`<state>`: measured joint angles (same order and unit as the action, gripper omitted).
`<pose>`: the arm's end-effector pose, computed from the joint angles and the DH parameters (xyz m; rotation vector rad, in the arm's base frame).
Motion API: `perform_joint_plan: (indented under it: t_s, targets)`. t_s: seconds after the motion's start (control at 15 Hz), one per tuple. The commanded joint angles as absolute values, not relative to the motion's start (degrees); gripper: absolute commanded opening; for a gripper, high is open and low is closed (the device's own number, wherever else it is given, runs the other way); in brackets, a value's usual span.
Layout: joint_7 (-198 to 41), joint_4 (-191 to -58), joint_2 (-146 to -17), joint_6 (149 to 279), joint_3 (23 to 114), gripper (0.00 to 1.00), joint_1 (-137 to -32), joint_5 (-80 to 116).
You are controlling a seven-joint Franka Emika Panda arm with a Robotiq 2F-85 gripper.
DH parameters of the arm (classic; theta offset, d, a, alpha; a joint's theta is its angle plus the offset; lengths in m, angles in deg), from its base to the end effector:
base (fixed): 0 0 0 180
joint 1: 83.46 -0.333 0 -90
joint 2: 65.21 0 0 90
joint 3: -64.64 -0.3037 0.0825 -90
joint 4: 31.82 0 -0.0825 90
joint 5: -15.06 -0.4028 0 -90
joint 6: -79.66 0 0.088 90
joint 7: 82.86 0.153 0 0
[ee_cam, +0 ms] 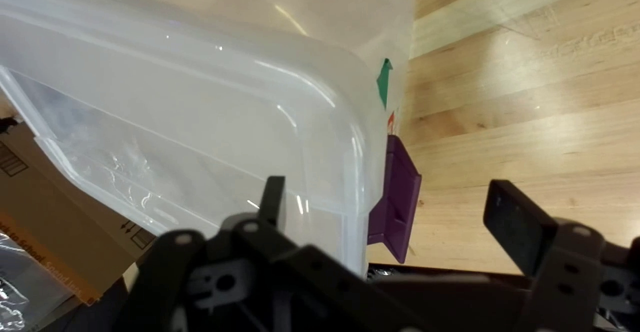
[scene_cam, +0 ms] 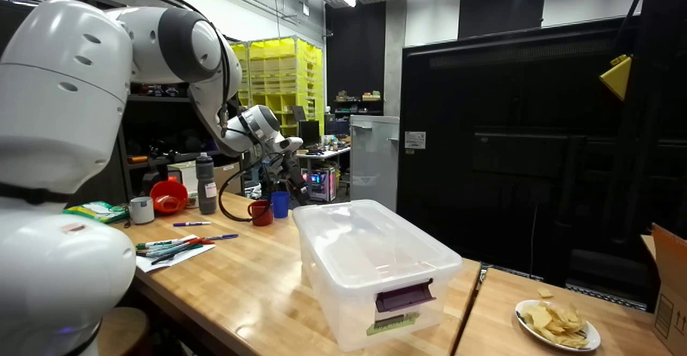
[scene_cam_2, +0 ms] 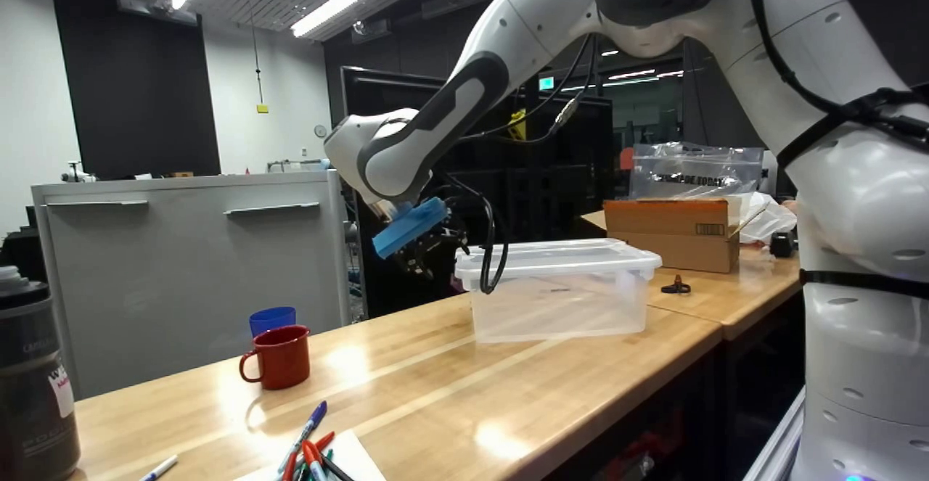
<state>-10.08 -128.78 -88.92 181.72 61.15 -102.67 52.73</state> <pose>0.6170 0.1687 0.2923 2.3792 -0.7699 0.2951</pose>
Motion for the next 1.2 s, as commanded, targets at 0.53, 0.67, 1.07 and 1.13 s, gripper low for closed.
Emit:
perform_joint_plan:
  t_s: [0.53, 0.67, 1.07, 1.13]
  targets:
    - [-3.9, -130.1, -87.2, 175.5, 61.0, 1.00, -102.3, 56.2]
    - [-3.4, -130.0, -87.3, 174.4, 60.9, 1.00, -102.1, 56.1]
    - [-3.0, -129.8, -87.8, 172.1, 60.9, 1.00, -101.5, 55.9]
    - [-3.0, -129.8, -87.9, 172.0, 60.8, 1.00, -101.4, 55.9]
